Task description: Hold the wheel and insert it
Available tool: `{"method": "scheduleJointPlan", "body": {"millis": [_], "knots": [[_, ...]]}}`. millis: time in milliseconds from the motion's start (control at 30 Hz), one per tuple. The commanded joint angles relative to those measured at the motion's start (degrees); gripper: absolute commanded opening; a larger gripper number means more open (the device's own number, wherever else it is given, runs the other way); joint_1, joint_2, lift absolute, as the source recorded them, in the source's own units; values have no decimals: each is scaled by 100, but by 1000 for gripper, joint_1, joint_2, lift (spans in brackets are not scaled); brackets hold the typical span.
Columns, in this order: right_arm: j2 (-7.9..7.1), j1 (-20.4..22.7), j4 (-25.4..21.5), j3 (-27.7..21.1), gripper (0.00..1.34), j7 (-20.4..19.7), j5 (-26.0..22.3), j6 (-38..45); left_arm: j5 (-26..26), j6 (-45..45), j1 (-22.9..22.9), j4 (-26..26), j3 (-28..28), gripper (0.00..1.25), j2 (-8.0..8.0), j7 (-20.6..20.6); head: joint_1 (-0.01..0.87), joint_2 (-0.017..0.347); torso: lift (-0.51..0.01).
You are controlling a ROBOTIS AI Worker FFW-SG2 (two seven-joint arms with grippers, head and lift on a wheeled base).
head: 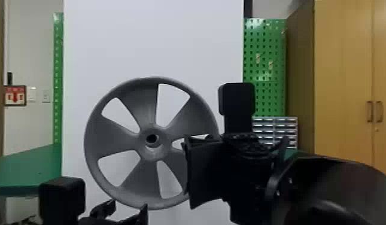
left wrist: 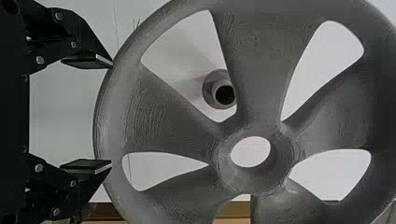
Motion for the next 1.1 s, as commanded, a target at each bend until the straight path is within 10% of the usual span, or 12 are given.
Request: {"method": "scheduleJointPlan", "body": {"millis": [0,1067], "knots": [[5,-10,65,112,41,-78,-30,-170,0,0,-1,3,-11,761,0,-1,0,21,-489],[5,-98,249,164,43,-210,40,-495,-9,0,-10,12,-28,761,0,-1,0,21,-489]]}}
